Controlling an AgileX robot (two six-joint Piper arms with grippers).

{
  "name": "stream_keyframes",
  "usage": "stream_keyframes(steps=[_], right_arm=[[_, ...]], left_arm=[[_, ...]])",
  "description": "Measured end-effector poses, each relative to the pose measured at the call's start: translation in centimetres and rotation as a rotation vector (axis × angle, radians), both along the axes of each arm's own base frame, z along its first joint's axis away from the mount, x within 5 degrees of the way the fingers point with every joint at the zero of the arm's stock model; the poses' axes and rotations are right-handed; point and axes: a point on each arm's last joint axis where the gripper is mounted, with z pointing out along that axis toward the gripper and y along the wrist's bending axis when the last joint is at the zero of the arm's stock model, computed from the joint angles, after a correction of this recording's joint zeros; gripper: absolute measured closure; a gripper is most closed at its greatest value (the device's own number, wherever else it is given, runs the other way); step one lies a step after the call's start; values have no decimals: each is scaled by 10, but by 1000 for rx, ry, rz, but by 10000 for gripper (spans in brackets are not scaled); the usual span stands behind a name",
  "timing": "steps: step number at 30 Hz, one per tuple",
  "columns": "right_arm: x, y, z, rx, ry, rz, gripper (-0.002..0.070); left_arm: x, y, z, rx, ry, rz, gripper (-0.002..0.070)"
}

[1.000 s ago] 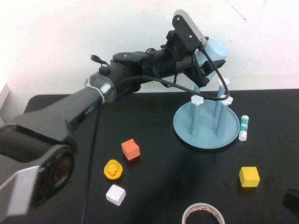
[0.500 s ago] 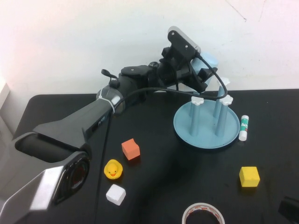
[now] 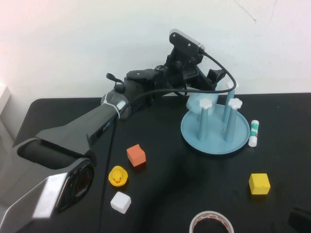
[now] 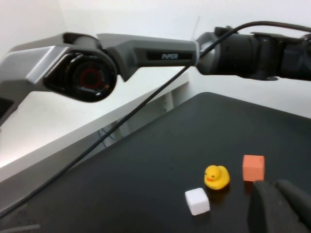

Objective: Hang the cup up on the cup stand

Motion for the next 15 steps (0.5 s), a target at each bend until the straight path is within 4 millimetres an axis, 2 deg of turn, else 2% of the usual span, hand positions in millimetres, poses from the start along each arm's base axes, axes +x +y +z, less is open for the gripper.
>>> stream_keyframes(steps=[3,6,9,10,13,15], right_arm=[[-2,2,0,-2,-10,27,678],[-3,3,2,0,-17,47,678],[-3,4,14,23,-48,53,678],[-3,4,19,33,-61,53,678],[-2,3,40,42,-138,48,678],[0,1,55,21,-222,19,678]], left_arm=[[-1,0,2,-9,3,-6,15],[-4,-2,13,-43,8,-35,73],[-12,-2,34,-33,-13,-86,220],[-16,-2,45,-5,-31,-111,296],[-31,3,81,124,-101,-177,531],[-46,10,114,219,-156,-210,614]])
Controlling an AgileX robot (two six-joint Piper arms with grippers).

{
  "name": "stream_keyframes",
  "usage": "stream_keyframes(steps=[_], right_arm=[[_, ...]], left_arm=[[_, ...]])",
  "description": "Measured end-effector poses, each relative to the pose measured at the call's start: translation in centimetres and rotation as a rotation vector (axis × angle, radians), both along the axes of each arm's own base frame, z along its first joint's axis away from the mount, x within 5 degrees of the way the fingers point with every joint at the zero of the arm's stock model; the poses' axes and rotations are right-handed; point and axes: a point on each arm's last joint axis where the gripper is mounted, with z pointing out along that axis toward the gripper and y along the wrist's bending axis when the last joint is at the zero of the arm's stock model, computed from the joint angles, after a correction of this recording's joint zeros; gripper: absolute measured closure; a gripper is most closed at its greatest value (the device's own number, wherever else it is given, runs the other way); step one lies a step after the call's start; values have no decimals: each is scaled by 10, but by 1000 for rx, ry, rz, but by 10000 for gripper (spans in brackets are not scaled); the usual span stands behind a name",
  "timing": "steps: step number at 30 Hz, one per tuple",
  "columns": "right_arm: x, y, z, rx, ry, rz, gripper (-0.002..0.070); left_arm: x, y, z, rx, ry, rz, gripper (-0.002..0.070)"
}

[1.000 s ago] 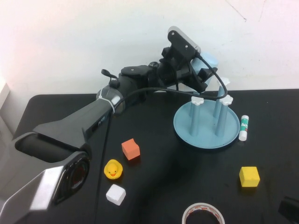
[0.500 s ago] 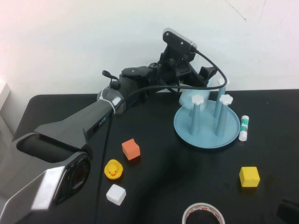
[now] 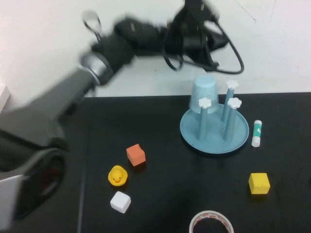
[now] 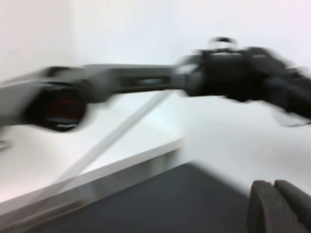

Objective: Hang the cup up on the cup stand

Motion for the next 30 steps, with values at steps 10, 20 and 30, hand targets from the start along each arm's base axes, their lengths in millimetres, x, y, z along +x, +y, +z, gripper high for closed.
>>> stream_keyframes(steps=[10,20,30], right_arm=[[23,-64,66,-338,-267,-719,678],[16,-84,91,-324,-263,-852,678],[-33,9,107,6,-352,321,678]], left_arm=[[-90,92,161,377,-143,355,674],[-223,199,260,318,-119,800,675],[-351,267,268,81,-101,875,676]])
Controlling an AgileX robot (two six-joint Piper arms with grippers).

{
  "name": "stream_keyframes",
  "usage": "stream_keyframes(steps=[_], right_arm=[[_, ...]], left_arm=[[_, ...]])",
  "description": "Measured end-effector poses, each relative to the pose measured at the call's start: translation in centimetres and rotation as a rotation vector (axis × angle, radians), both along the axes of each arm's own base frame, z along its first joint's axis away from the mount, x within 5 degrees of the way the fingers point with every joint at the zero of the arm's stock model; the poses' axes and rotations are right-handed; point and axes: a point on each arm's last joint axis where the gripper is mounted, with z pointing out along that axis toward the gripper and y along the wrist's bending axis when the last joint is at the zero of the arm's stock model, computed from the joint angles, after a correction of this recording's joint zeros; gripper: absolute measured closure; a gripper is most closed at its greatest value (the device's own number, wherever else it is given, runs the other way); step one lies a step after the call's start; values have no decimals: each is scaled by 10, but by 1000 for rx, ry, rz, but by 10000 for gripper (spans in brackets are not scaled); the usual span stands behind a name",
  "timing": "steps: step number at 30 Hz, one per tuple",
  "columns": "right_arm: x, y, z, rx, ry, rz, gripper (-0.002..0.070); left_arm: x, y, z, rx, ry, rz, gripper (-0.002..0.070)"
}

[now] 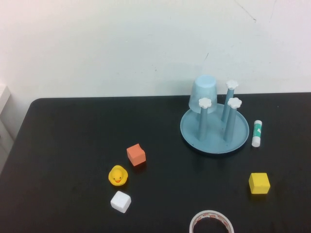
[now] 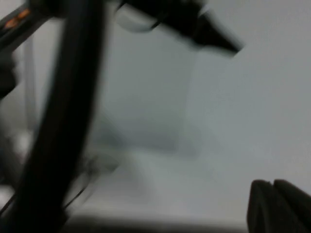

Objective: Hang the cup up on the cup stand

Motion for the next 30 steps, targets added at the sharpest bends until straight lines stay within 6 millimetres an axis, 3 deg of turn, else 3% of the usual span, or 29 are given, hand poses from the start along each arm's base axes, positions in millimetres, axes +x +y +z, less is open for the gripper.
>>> stream_keyframes(steps=[2,4,6,8,13,16,19,20,23,26,30], right_arm=[[-8,9,-15,-270,87,153,678],[-5,6,-37,-596,262,138,678],[5,-7,-54,-823,392,-23,678],[12,-22,-61,-929,453,-192,678],[15,-63,-55,-799,462,-603,678],[11,-81,-66,-665,455,-726,678],[6,-88,-88,-581,449,-749,678],[3,-90,-105,-535,450,-747,678],[3,-88,-132,-497,457,-732,678],[4,-85,-151,-476,470,-719,678],[7,-81,-163,-459,505,-715,678]], left_arm=[[-22,11,-6,-14,-16,-1,676],[-37,19,-16,-23,-14,0,676],[-50,25,-27,-31,-16,2,676],[-59,30,-41,-45,-12,2,676],[-75,34,-93,-83,-98,-47,676],[-74,30,-140,-71,-166,-86,676],[-72,24,-185,-63,-222,-132,676],[-67,19,-216,-64,-217,-158,676],[-59,13,-252,-60,-178,-180,676],[-53,8,-278,-62,-128,-192,676],[-50,6,-293,-53,-97,-196,676]])
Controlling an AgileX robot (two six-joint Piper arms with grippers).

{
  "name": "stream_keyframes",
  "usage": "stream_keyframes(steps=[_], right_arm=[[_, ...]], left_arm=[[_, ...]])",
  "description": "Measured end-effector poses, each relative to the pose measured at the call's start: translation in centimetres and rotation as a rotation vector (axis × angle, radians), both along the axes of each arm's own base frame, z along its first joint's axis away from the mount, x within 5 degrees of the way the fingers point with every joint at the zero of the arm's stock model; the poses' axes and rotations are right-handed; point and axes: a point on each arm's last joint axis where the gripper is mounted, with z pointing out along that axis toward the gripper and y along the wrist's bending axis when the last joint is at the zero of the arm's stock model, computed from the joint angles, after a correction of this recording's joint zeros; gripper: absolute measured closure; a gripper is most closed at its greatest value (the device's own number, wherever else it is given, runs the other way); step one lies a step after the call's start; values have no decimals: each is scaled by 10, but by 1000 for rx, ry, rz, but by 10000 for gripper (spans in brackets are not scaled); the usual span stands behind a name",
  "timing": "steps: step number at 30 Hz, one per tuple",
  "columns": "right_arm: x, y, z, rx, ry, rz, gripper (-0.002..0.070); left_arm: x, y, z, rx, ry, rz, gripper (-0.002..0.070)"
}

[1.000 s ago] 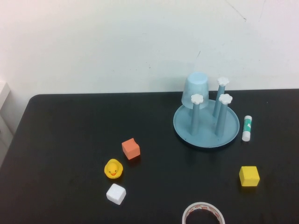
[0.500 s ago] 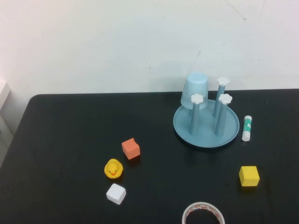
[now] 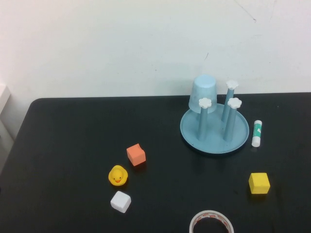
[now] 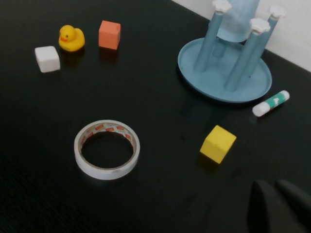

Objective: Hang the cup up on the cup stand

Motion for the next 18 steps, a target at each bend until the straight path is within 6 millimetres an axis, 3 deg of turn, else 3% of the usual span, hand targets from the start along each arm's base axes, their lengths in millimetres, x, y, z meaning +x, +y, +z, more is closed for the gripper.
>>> stream_keyframes(steps=[18], right_arm=[[1,2,-1,22,-9,5,678]], left_arm=[[0,0,-2,1,2,-1,676]])
